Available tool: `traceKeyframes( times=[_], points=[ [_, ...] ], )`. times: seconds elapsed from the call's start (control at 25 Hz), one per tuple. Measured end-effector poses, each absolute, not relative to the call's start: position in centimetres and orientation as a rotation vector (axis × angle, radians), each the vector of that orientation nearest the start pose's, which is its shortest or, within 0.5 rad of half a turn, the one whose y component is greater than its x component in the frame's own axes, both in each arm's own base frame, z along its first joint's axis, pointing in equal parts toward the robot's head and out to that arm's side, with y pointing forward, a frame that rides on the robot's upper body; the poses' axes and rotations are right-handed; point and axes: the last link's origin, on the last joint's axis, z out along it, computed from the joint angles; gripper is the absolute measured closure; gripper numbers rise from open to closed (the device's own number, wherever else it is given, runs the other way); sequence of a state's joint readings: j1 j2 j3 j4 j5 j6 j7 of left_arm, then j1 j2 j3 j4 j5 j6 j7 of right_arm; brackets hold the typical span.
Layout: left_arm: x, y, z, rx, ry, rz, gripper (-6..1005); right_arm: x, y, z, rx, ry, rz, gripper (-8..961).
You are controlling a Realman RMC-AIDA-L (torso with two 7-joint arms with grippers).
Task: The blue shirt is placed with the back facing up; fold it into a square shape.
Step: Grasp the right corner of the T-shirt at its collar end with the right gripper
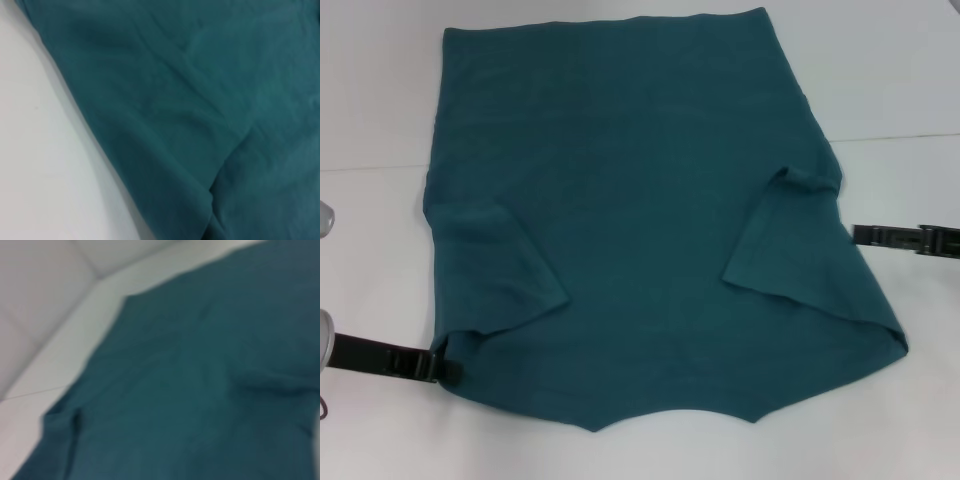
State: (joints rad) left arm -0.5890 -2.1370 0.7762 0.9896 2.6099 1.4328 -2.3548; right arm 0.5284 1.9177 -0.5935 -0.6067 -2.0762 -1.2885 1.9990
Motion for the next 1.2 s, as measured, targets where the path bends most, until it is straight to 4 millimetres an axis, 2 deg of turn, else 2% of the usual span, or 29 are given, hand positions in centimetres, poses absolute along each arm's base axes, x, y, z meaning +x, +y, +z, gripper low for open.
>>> traceKeyframes(
  times=[0.12, 0.32, 0.68, 1.2],
  points=[
    [-28.0, 35.4, 1.3, -2.348, -1.483, 0.046, 955, 34.7, 36.5, 8.2, -2.048, 1.532, 0.521, 29],
    [-28.1, 35.3, 1.3, -2.348, -1.485, 0.024, 955, 36.0, 36.0, 8.1, -1.983, 1.618, 0.435, 30],
    [-28.1, 35.2, 1.2, -2.348, -1.490, 0.021, 955, 35.8, 35.8, 6.9, -2.013, 1.637, 0.389, 38],
    [-28.2, 35.2, 1.2, -2.346, -1.489, 0.021, 956, 35.8, 35.1, 6.3, -2.042, 1.669, 0.384, 38]
  ],
)
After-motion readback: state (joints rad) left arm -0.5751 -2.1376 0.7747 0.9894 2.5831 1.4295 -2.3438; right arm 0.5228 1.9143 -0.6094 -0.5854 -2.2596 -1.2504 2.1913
